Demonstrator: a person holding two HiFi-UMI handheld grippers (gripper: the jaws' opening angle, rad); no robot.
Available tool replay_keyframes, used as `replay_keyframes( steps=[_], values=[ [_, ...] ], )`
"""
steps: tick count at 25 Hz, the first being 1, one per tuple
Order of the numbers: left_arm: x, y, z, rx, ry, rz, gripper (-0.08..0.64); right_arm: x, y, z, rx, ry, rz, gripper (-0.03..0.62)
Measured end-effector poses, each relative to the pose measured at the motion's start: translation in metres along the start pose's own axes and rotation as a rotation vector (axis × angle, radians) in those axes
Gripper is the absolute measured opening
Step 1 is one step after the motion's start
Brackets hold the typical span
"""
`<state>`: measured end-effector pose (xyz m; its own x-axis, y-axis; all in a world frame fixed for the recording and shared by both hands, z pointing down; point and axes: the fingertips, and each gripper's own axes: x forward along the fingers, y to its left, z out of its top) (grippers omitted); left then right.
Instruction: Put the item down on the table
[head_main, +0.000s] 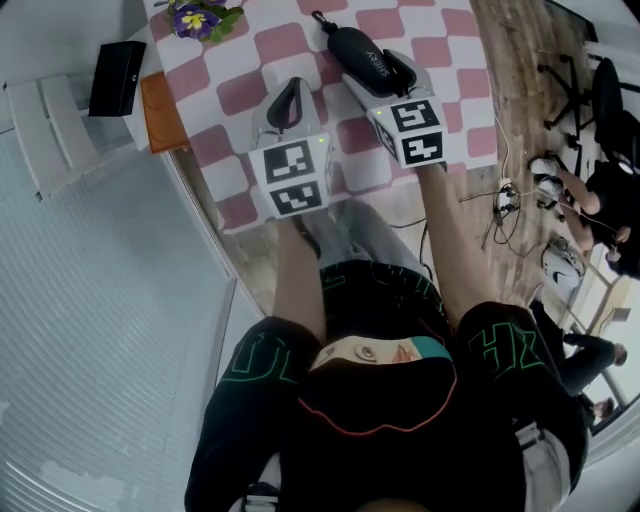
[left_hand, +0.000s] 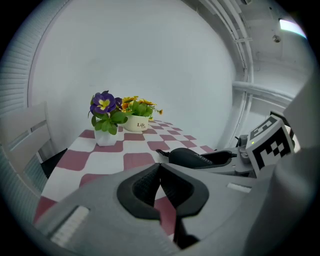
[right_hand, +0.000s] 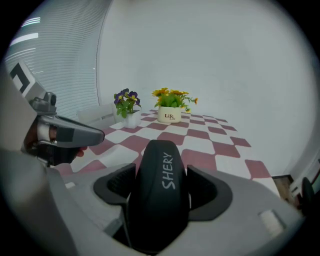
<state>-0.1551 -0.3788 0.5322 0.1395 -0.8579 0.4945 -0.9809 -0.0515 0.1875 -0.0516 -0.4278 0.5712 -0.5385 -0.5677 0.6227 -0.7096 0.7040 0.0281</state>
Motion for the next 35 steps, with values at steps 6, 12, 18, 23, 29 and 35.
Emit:
replay_keyframes(
  steps=[6, 12, 18, 23, 29, 35],
  values=[
    [-0.025, 0.008, 0.014, -0.063, -0.062, 0.077, 0.008, -0.030, -0.008, 0.008, 0.053, -0.058, 0.031, 0.321],
    [-0.061, -0.011, 0.046, -0.084, -0.177, 0.118, 0.008, -0.104, -0.028, 0.023, 0.170, -0.216, 0.007, 0.239],
    [-0.095, -0.064, 0.075, -0.023, -0.298, 0.093, 0.008, -0.172, -0.049, 0.044, 0.163, -0.378, -0.026, 0.003],
    [-0.128, -0.069, 0.115, -0.029, -0.412, 0.125, 0.008, -0.220, -0.081, 0.067, 0.149, -0.469, -0.065, 0.003],
    [-0.147, -0.112, 0.172, 0.078, -0.516, 0.091, 0.008, -0.260, -0.106, 0.107, 0.075, -0.571, -0.123, 0.003],
    [-0.155, -0.134, 0.195, 0.132, -0.552, 0.083, 0.008, -0.282, -0.119, 0.127, 0.071, -0.636, -0.149, 0.003]
  ],
)
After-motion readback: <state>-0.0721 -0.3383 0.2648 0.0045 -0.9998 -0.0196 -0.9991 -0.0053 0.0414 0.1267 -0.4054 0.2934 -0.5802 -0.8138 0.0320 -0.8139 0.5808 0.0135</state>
